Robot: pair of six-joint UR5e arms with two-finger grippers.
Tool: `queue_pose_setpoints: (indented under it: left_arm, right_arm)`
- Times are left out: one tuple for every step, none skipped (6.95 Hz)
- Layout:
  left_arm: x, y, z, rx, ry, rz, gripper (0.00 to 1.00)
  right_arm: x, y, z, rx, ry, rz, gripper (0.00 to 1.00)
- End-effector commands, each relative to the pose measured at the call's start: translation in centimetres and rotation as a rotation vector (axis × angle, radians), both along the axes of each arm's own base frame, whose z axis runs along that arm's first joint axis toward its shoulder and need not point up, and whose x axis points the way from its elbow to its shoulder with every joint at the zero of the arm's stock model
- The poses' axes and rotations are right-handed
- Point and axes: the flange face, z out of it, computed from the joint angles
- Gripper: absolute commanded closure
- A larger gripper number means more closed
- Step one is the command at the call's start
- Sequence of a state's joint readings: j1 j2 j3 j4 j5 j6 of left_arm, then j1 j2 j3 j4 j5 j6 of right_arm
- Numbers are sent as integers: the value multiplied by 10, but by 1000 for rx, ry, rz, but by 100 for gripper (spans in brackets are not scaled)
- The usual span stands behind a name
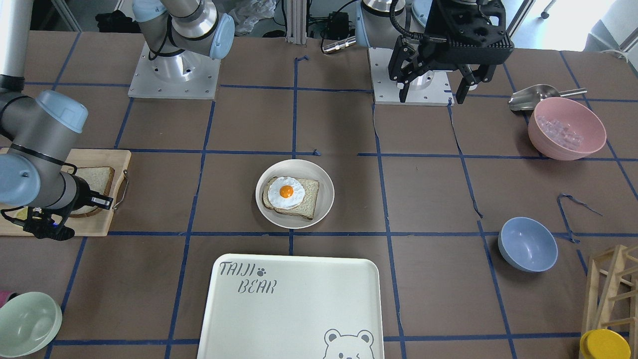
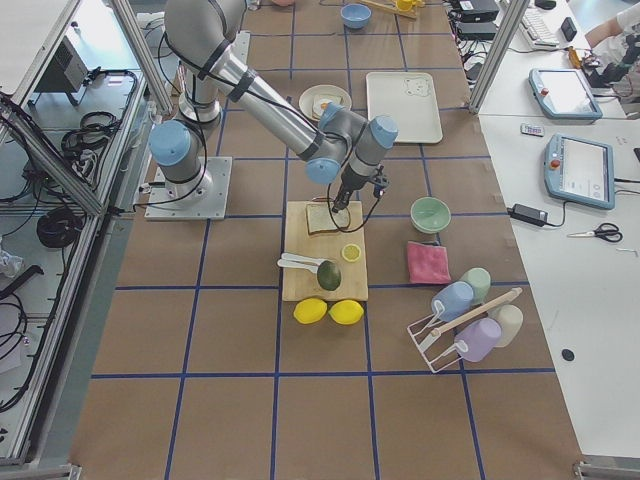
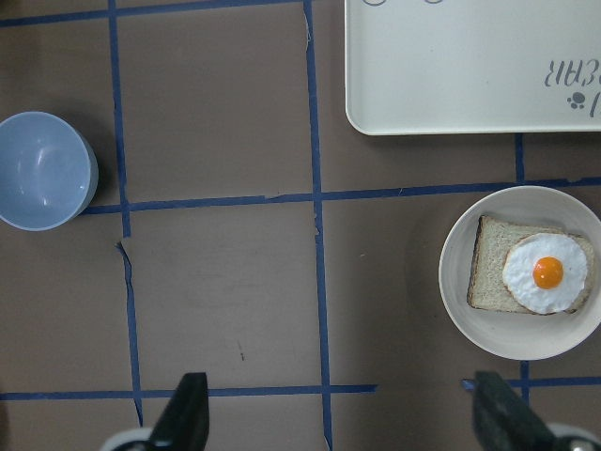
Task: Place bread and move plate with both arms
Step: 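Lower the right gripper and close it on the bread slice's edge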
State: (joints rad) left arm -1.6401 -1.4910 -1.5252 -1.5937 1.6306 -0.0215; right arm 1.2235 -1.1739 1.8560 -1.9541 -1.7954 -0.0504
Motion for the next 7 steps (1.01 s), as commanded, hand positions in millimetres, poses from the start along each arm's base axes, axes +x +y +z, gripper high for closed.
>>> queue_pose_setpoints:
  left_arm:
    - [0,0,-1,1,0,0,0]
    - [0,0,-1,1,0,0,0]
    - [-1,0,-1,1,0,-1,0]
    - [0,-1,-1,3,0,0,0]
    - [0,-1,-1,3,0,0,0]
    - [0,-1,-1,3,0,0,0]
    - [0,-1,-1,3,0,-1,0]
  right_arm:
    - [-2,0,0,2,-6,-4,100]
    - [-2,-1,4,-3,-7,-3,100]
    - [-2,0,5,0,-8,-3,100]
    - [-1,1,8,16,-13,0,100]
    - [-1,2,14,16,-11,1,100]
    - [1,4,23,19,-13,2,100]
    - [-1,-1,43,26,-15,1,100]
